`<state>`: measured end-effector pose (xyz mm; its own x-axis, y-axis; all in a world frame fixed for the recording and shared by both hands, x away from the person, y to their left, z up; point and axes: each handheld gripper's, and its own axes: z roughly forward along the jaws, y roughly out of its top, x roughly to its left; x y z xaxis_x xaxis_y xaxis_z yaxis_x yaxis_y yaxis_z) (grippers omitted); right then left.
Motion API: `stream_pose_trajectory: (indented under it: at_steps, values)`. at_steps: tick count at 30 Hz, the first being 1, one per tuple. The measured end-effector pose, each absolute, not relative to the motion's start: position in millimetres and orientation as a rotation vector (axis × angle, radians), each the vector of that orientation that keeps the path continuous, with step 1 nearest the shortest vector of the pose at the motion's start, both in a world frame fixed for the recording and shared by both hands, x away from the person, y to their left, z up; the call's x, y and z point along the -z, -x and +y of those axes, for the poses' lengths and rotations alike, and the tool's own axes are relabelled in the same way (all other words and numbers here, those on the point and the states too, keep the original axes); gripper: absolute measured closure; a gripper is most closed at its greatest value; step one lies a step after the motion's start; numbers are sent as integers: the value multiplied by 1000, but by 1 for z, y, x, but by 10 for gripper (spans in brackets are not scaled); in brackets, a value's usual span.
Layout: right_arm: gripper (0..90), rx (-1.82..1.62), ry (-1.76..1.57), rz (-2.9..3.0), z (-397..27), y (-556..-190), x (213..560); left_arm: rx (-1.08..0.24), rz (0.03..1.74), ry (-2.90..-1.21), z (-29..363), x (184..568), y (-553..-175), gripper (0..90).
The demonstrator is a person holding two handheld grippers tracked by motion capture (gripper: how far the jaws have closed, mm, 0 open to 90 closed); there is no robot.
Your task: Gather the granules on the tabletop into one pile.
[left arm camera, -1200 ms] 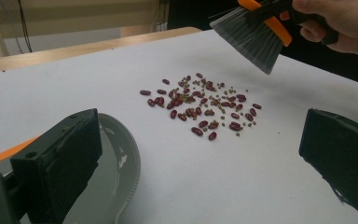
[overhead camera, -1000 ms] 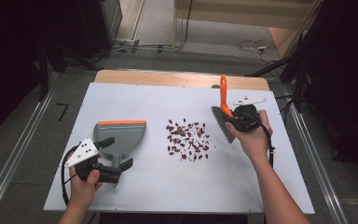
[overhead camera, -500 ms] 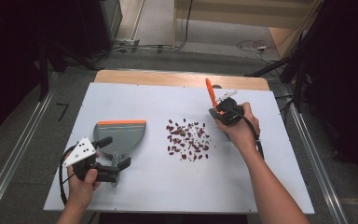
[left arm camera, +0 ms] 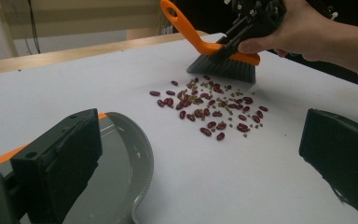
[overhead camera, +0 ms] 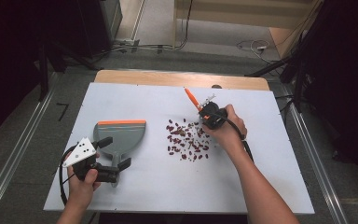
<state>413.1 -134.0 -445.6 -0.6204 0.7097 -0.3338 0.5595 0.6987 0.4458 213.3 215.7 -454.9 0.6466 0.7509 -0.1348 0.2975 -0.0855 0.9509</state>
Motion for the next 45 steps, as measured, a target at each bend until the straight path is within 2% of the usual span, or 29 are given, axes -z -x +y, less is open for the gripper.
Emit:
stream_pose_trajectory:
  at_steps: [27,39,43,45]
  values:
    - [688,-472,-882,2549,-124,-375,440,-473,869,-1669,215,455,-213,0]
    - [690,-581,-858,2491,-130,-392,417,-476,871,-1667,216,455,-213,0]
    - [690,-592,-790,2500,-118,-409,416,-478,872,-1668,216,454,-212,0]
    - [690,-605,-652,2500,-114,-420,420,-478,875,-1663,217,454,-212,0]
